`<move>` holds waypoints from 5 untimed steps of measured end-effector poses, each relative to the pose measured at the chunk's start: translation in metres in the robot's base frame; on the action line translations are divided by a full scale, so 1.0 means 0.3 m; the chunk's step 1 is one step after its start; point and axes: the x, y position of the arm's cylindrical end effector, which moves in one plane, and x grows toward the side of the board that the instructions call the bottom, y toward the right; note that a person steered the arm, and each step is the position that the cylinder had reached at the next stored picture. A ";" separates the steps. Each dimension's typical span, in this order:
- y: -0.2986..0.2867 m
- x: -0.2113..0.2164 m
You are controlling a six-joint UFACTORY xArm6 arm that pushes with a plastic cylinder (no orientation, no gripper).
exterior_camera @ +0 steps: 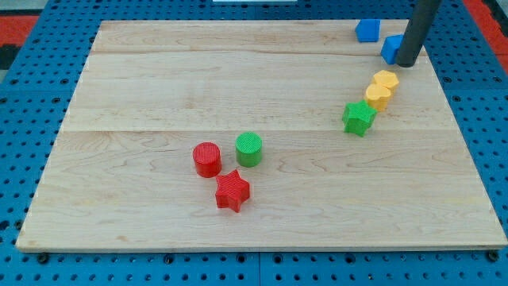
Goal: Nudge green star a bit left
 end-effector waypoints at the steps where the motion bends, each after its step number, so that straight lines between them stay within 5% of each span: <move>1: 0.007 -0.076; 3: 0.215 0.404; 5: -0.491 0.389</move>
